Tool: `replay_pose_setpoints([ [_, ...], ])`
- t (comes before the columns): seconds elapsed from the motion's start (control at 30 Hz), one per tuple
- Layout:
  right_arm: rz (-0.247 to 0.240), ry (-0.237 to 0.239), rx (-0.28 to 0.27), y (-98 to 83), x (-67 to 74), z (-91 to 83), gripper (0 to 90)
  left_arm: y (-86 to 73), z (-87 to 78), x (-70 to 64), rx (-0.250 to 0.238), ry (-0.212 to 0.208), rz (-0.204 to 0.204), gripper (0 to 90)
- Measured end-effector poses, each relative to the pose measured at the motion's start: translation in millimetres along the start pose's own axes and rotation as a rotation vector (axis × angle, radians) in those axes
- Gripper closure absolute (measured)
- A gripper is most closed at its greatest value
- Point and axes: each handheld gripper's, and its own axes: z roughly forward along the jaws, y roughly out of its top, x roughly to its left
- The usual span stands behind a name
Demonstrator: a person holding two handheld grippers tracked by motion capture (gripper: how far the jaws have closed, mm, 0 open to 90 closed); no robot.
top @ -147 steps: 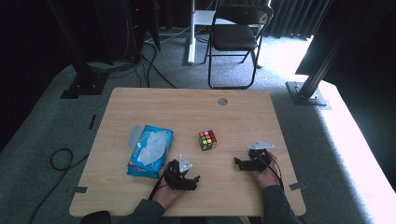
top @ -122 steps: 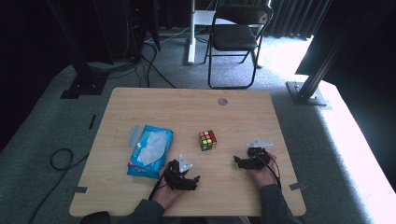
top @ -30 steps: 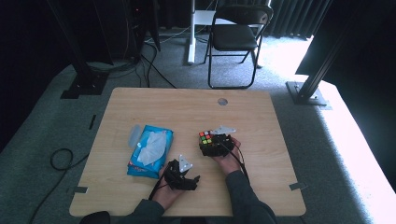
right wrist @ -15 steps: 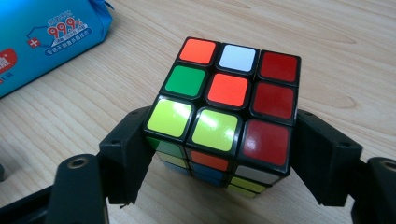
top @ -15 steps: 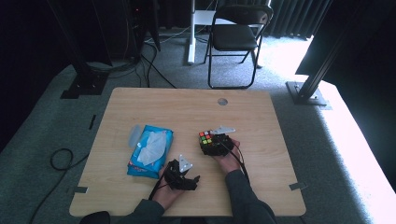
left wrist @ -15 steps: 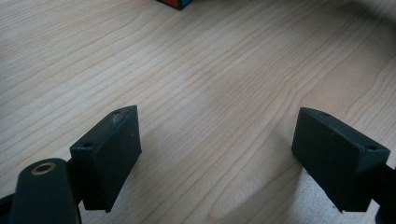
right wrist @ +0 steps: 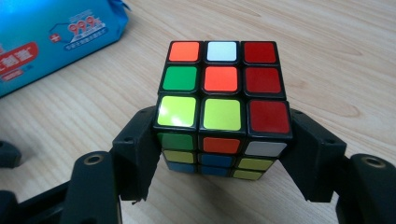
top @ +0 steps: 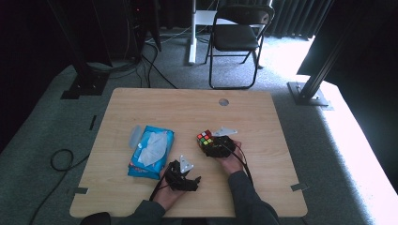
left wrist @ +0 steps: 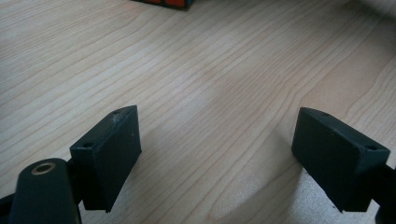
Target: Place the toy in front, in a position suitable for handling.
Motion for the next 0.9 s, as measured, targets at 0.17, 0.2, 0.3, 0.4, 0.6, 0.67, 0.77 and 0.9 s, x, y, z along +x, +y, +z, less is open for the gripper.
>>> replay_pose_setpoints([
  [0.17, -0.044, 0.014, -0.007, -0.2, 5.4, -3.7, 33.6, 0.0, 0.0, 0.0, 0.0, 0.0, 0.0, 15.7],
  [0.2, -0.048, 0.019, -0.011, -0.3, 6.6, -4.9, 33.6, 0.0, 0.0, 0.0, 0.0, 0.0, 0.0, 15.6],
  [0.3, -0.055, 0.046, -0.025, -1.6, 8.5, -9.1, 33.6, 0.0, -0.1, 0.1, 0.0, 0.0, 0.0, 15.7],
  [0.4, -0.059, 0.063, -0.027, -5.0, 9.8, -12.4, 33.7, 0.0, -0.1, 0.1, 0.0, 0.0, 0.0, 15.7],
  [0.6, -0.061, 0.087, -0.032, -12.5, 12.1, -18.3, 33.7, 0.0, -0.1, 0.1, 0.0, 0.0, 0.0, 15.7],
  [0.67, -0.063, 0.092, -0.032, -14.4, 12.8, -19.3, 33.7, 0.0, -0.1, 0.1, 0.0, 0.0, 0.0, 15.7],
  [0.77, -0.061, 0.101, -0.033, -17.9, 12.8, -20.2, 33.7, -0.1, -0.2, 0.1, 0.0, 0.0, 0.0, 15.7],
  [0.9, -0.059, 0.109, -0.035, -21.4, 12.5, -21.2, 33.7, -0.1, -0.3, 0.2, 0.001, 0.001, 0.001, 15.7],
])
